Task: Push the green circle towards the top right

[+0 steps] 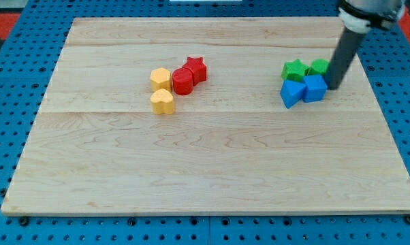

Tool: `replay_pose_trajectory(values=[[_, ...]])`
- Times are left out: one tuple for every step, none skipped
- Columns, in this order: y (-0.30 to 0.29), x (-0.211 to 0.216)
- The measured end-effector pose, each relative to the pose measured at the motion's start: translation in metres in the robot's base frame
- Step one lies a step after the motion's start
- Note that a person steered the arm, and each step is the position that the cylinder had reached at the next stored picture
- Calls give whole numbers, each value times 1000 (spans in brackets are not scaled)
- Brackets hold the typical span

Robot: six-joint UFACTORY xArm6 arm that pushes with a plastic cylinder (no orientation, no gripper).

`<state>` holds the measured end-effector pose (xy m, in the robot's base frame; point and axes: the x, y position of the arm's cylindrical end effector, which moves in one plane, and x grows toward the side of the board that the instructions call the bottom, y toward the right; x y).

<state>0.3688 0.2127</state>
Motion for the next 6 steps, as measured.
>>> replay_pose_trajectory(values=[[-2, -16], [-41, -60], [-50, -90], [-106, -87], [-93, -128], [-58, -120]])
